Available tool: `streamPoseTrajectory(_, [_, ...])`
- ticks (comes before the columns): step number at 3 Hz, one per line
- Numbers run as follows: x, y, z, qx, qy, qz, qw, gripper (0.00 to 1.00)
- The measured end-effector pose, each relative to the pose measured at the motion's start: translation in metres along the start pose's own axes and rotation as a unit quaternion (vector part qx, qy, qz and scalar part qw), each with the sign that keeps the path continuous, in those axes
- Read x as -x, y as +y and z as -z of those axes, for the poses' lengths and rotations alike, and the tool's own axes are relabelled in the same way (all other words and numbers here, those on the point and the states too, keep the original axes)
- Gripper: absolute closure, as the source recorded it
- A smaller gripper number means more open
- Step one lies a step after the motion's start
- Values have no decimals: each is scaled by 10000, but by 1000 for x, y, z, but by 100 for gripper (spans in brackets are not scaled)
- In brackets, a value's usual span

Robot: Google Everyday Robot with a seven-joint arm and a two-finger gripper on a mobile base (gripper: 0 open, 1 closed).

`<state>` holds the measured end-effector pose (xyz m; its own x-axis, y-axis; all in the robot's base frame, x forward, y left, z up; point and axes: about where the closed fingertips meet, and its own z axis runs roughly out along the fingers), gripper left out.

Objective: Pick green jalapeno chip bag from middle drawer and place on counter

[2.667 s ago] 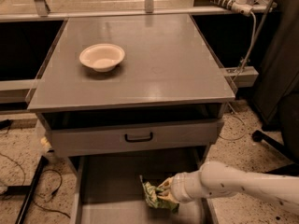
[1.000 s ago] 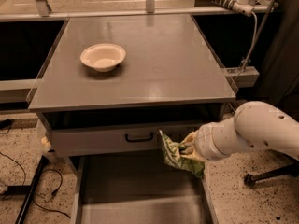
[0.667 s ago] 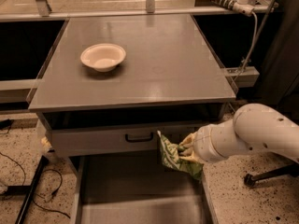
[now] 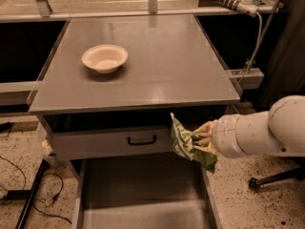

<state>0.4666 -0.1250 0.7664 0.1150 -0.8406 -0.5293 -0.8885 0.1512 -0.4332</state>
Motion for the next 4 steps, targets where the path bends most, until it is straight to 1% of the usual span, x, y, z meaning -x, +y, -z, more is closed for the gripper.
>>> streamPoseTrajectory(1, [24,-36,62,-669,185,352,9970,100])
streamPoseTrajectory(2, [45,-82,114,-1211,396,641,9898,100])
streamPoseTrajectory(3, [64,-140,149,-1629,371,890,9819,100])
streamPoseTrajectory(4, [75,-197,159,-1917,33,968,9767,100])
